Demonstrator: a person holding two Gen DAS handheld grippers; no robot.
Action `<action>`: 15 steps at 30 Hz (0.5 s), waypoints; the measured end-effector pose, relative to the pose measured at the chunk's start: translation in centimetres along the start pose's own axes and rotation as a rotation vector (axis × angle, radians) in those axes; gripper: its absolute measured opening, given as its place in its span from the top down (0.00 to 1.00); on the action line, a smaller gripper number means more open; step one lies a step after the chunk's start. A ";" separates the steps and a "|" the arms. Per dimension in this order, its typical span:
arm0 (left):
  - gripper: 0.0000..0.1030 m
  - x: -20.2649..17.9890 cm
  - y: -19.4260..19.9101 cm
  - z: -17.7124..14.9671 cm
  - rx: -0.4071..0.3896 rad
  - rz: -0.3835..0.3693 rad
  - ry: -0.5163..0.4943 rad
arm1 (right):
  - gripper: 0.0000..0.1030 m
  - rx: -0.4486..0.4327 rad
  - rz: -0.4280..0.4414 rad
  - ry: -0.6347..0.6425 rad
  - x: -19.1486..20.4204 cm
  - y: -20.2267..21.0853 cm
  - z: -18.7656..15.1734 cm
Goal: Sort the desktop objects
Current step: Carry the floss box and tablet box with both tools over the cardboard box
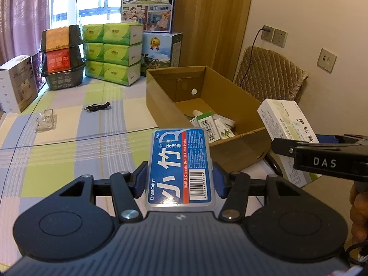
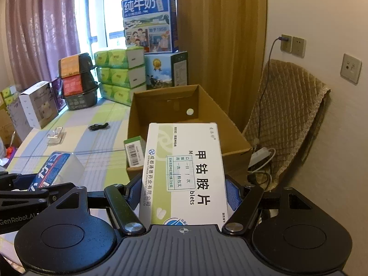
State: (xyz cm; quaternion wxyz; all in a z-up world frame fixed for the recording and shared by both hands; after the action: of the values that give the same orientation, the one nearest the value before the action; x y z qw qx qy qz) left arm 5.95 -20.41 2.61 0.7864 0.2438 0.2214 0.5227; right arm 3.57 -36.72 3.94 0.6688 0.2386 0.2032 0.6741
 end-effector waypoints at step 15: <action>0.50 -1.9 -2.0 2.3 -0.009 -0.030 -0.016 | 0.34 0.005 -0.022 -0.014 -2.0 -1.2 0.3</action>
State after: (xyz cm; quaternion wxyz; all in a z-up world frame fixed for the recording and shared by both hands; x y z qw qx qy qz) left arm 8.07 -23.15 3.34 0.7971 0.2412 0.2163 0.5096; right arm 4.68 -38.71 3.39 0.6770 0.2430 0.2028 0.6645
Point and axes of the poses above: each gripper's, at about its wrist camera, not at the fingertips, and y roughly against the way its jaws point, x to its left, z to its top, the point moved 6 cm from there along -y, roughly the way its jaws point, and after that the axes turned 1 degree about -y, right-handed, at the moved point
